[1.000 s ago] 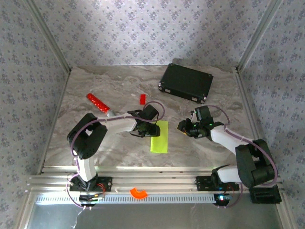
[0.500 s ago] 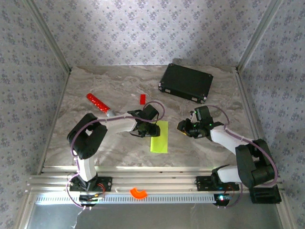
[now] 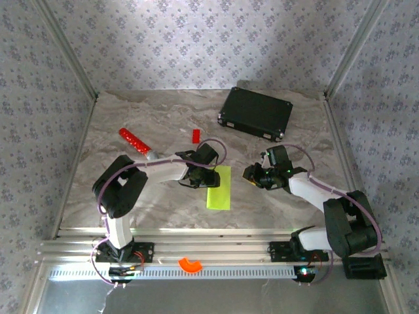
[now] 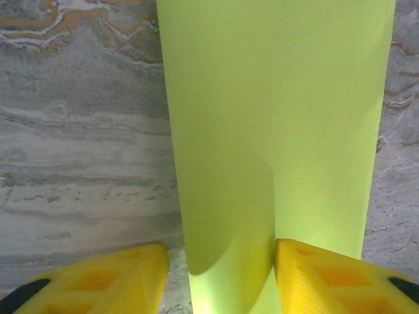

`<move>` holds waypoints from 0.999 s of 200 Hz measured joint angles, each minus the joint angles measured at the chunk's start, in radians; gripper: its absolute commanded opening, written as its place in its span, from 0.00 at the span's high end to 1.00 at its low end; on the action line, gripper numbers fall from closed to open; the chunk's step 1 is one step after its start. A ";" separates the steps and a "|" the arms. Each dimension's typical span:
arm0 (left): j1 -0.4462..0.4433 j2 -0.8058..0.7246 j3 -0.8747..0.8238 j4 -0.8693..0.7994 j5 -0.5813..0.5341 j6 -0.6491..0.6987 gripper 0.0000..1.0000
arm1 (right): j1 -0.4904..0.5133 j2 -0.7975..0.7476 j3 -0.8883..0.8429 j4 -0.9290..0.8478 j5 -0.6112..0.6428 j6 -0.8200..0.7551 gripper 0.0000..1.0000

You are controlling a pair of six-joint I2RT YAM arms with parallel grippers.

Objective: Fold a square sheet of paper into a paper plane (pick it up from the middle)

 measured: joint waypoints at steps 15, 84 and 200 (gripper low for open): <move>0.000 0.003 0.005 -0.007 0.000 0.003 0.50 | 0.003 0.000 0.000 0.003 0.000 0.000 0.71; 0.000 0.014 0.020 -0.022 0.001 0.016 0.48 | 0.009 0.001 -0.006 0.016 0.000 0.000 0.70; -0.002 0.022 0.031 -0.034 0.000 0.023 0.47 | 0.016 0.014 -0.006 0.022 -0.003 0.000 0.70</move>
